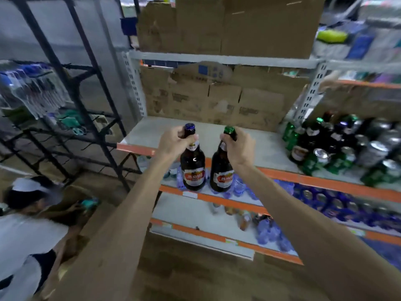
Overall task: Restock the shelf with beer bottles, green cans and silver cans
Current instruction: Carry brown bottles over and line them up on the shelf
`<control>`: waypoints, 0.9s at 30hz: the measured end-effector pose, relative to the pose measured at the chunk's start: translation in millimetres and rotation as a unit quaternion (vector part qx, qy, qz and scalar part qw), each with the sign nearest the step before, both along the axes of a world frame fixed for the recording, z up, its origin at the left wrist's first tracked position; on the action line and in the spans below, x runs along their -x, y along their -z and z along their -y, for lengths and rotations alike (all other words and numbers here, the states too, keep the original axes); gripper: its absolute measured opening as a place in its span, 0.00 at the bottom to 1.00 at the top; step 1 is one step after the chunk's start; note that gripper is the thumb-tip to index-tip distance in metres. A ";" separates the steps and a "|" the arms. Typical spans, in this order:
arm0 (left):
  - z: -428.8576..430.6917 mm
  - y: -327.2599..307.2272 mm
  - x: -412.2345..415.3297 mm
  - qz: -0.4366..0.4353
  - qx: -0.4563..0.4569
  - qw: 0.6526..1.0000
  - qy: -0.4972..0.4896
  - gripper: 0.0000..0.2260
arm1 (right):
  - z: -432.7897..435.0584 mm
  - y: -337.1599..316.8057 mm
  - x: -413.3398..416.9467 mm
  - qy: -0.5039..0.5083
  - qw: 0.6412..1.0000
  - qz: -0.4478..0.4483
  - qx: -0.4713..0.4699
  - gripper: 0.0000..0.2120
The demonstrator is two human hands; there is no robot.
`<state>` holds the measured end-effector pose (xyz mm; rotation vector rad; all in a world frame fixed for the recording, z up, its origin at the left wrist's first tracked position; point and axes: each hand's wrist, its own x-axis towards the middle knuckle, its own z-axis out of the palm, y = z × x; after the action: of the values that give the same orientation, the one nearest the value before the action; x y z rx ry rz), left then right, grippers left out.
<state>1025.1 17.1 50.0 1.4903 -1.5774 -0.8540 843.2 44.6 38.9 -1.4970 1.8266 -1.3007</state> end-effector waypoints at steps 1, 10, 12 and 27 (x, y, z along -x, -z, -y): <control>-1.4 -0.1 5.1 -0.004 0.002 1.000 0.022 0.15 | -7.3 -1.1 3.9 0.016 1.000 -0.006 0.003 0.07; -55.2 -5.6 38.0 -0.015 0.018 0.995 0.101 0.15 | -90.2 -15.3 36.1 0.102 0.993 -0.052 0.039 0.07; -75.9 -7.4 35.9 -0.018 0.019 0.994 0.103 0.15 | -109.7 -14.1 36.9 0.108 0.992 -0.048 0.043 0.07; -146.7 -14.1 -58.7 -0.026 0.018 0.997 0.067 0.14 | -179.8 -16.0 -50.9 0.092 0.996 -0.012 0.017 0.06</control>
<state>1083.8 163.9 64.1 1.3388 -1.6603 -0.9267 894.0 224.4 54.9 -1.3943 2.0075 -1.4112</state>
